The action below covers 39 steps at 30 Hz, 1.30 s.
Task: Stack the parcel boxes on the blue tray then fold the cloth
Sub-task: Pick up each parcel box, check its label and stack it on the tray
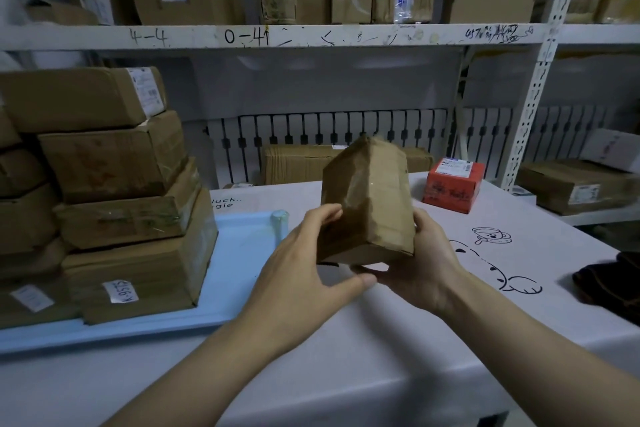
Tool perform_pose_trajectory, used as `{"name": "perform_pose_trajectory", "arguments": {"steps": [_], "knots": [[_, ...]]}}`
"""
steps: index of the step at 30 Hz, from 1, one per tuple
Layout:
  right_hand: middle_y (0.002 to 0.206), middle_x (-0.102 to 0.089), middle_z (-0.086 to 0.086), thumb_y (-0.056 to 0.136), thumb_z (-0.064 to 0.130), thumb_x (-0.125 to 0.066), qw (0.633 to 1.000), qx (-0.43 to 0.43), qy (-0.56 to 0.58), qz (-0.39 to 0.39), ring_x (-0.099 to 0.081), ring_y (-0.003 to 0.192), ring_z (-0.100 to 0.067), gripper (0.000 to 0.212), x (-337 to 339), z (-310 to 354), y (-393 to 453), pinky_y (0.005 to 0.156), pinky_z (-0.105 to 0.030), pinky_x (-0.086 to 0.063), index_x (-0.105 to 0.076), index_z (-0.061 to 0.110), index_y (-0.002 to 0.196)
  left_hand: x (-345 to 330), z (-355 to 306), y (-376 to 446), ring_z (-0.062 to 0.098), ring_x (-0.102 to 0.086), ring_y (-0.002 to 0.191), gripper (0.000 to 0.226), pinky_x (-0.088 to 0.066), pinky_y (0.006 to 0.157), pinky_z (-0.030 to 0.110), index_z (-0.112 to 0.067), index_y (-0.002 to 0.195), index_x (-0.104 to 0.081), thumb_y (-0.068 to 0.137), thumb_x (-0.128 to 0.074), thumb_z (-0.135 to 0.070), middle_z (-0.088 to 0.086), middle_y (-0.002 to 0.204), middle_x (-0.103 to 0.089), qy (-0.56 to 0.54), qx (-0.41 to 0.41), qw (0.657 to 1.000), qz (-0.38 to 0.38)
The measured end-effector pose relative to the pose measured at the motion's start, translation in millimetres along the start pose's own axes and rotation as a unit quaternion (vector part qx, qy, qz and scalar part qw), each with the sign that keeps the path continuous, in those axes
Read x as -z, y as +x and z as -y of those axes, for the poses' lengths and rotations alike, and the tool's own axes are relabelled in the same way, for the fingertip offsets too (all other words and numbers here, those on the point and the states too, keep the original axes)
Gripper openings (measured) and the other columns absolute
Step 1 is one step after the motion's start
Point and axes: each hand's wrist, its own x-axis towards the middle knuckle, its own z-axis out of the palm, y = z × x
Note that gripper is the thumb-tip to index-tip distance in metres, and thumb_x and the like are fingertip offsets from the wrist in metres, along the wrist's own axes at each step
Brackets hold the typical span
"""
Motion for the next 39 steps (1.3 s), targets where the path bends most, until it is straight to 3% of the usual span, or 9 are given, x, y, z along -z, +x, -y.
{"name": "perform_pose_trajectory", "arguments": {"steps": [5, 8, 11, 15, 20, 25, 29, 34, 39], "knots": [[0.071, -0.069, -0.001, 0.088, 0.040, -0.066, 0.994, 0.054, -0.093, 0.010, -0.065, 0.060, -0.014, 0.029, -22, 2, -11, 0.064, -0.032, -0.051, -0.071, 0.016, 0.102, 6, -8, -1, -0.019, -0.055, 0.101, 0.096, -0.043, 0.077, 0.001, -0.032, 0.134, -0.036, 0.057, -0.093, -0.031, -0.027, 0.115, -0.057, -0.187, 0.065, 0.978, -0.063], [0.084, -0.076, -0.002, 0.082, 0.040, -0.069, 0.985, 0.089, -0.143, 0.044, -0.069, 0.070, -0.014, 0.040, -29, 1, -18, 0.073, -0.033, -0.054, -0.070, 0.012, 0.110, 13, -12, 1, -0.013, -0.063, 0.090, 0.098, -0.049, 0.066, 0.006, -0.025, 0.127, -0.044, 0.044, -0.094, -0.040, -0.015, 0.111, -0.063, -0.282, 0.109, 0.945, -0.123], [0.106, -0.076, -0.004, 0.082, 0.032, -0.072, 0.976, 0.121, -0.167, 0.067, -0.072, 0.083, -0.013, 0.044, -37, 0, -26, 0.066, -0.025, -0.055, -0.066, 0.013, 0.122, 18, -19, -1, -0.013, -0.064, 0.082, 0.083, -0.048, 0.057, 0.005, -0.024, 0.123, -0.047, 0.052, -0.090, -0.033, -0.011, 0.107, -0.065, -0.324, 0.146, 0.920, -0.164], [0.110, -0.075, -0.004, 0.085, 0.027, -0.073, 0.970, 0.156, -0.178, 0.051, -0.070, 0.082, -0.011, 0.042, -49, 2, -34, 0.066, -0.024, -0.054, -0.064, 0.017, 0.125, 24, -18, -1, 0.012, -0.071, 0.095, 0.081, -0.060, 0.072, 0.030, -0.023, 0.125, -0.053, 0.055, -0.092, -0.036, -0.002, 0.111, -0.072, -0.395, 0.198, 0.877, -0.189], [0.118, -0.072, -0.001, 0.083, 0.038, -0.073, 0.970, 0.173, -0.168, 0.040, -0.066, 0.110, -0.024, 0.052, -61, 11, -45, 0.085, -0.040, -0.058, -0.059, 0.027, 0.132, 44, -24, -6, 0.023, -0.071, 0.100, 0.064, -0.057, 0.087, 0.044, -0.020, 0.119, -0.064, 0.059, -0.079, -0.038, 0.003, 0.104, -0.076, -0.492, 0.211, 0.828, -0.168], [0.112, -0.075, -0.003, 0.085, 0.030, -0.069, 0.965, 0.186, -0.136, 0.129, -0.074, 0.096, -0.023, 0.054, -89, 29, -68, 0.078, -0.039, -0.061, -0.054, 0.022, 0.137, 69, -41, -12, 0.024, -0.071, 0.101, 0.079, -0.058, 0.086, 0.046, -0.019, 0.123, -0.062, 0.052, -0.084, -0.043, 0.004, 0.107, -0.075, -0.504, 0.199, 0.818, -0.192], [0.114, -0.074, -0.010, 0.086, 0.026, -0.070, 0.956, 0.204, -0.106, 0.184, -0.075, 0.083, -0.019, 0.054, -128, 51, -82, 0.066, -0.031, -0.060, -0.054, 0.015, 0.136, 108, -64, -12, 0.024, -0.070, 0.102, 0.063, -0.056, 0.088, 0.047, -0.018, 0.117, -0.067, 0.061, -0.083, -0.039, 0.006, 0.106, -0.075, -0.510, 0.139, 0.824, -0.204], [0.121, -0.070, -0.011, 0.080, 0.034, -0.077, 0.946, 0.193, -0.113, 0.233, -0.073, 0.099, -0.028, 0.054, -204, 65, -80, 0.083, -0.040, -0.060, -0.061, 0.017, 0.130, 184, -73, -15, 0.024, -0.071, 0.101, 0.070, -0.055, 0.088, 0.051, -0.023, 0.128, -0.057, 0.065, -0.081, -0.041, 0.005, 0.110, -0.074, -0.463, 0.085, 0.843, -0.260], [0.116, -0.071, -0.016, 0.094, 0.027, -0.063, 0.934, 0.157, -0.097, 0.305, -0.071, 0.103, -0.034, 0.023, -282, 58, -74, 0.095, -0.047, -0.055, -0.066, 0.011, 0.111, 261, -62, -20, 0.026, -0.071, 0.099, 0.071, -0.057, 0.083, 0.054, -0.024, 0.130, -0.054, 0.066, -0.081, -0.039, 0.004, 0.107, -0.075, -0.442, 0.097, 0.821, -0.349]]}}
